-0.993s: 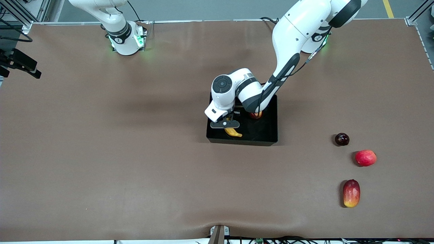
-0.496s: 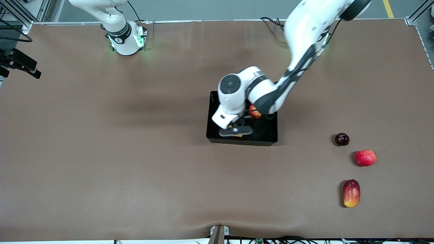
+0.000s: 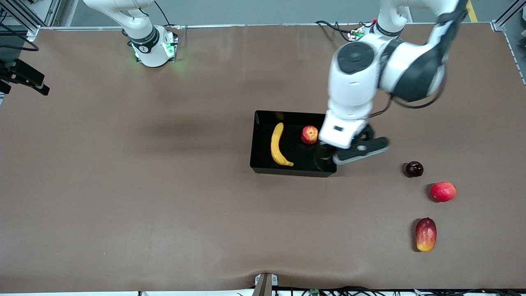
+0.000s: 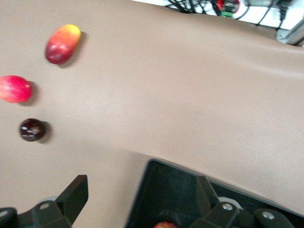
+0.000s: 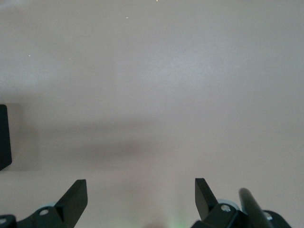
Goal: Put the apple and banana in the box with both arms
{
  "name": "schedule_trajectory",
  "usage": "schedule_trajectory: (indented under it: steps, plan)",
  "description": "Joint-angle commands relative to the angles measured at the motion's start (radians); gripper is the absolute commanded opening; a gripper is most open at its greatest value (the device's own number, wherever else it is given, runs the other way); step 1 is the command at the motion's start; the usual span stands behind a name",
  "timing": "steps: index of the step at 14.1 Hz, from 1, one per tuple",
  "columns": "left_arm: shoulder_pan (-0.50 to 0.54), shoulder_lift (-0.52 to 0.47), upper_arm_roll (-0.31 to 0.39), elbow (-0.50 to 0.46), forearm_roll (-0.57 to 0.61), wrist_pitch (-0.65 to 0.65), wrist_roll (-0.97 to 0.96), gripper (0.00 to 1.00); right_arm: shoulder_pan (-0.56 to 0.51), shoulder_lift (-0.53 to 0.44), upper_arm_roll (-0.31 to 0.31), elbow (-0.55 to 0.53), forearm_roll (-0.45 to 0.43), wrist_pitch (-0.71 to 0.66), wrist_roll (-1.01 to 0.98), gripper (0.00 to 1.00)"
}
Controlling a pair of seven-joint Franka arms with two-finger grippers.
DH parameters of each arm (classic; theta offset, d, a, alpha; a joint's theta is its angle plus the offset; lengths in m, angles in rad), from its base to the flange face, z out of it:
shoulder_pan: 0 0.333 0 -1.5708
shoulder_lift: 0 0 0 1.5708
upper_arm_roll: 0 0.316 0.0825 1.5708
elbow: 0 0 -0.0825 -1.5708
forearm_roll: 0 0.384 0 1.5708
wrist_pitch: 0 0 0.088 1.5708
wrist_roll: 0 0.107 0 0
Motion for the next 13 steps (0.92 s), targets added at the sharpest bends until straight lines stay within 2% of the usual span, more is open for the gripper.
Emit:
schedule_trajectory:
  steps: [1, 4, 7, 10, 13]
  plan:
    - [0.037, -0.038, 0.004, 0.028, -0.022, -0.069, 0.037, 1.0, -0.007, 0.006, 0.002, 0.014, -0.004, -0.008, 0.004, 1.0]
    - [0.144, -0.104, 0.0, 0.029, -0.078, -0.09, 0.137, 1.0, -0.006, 0.006, 0.004, 0.015, -0.003, -0.002, 0.004, 1.0]
    - [0.197, -0.164, 0.029, 0.019, -0.146, -0.124, 0.35, 1.0, 0.002, 0.006, 0.004, 0.017, -0.003, 0.0, 0.003, 1.0]
    - [0.192, -0.259, 0.153, -0.048, -0.276, -0.135, 0.558, 1.0, 0.008, 0.006, 0.007, 0.018, -0.001, 0.003, 0.001, 1.0]
    - [0.183, -0.339, 0.234, -0.109, -0.319, -0.184, 0.76, 1.0, 0.007, 0.004, 0.007, 0.018, 0.014, 0.004, 0.001, 1.0]
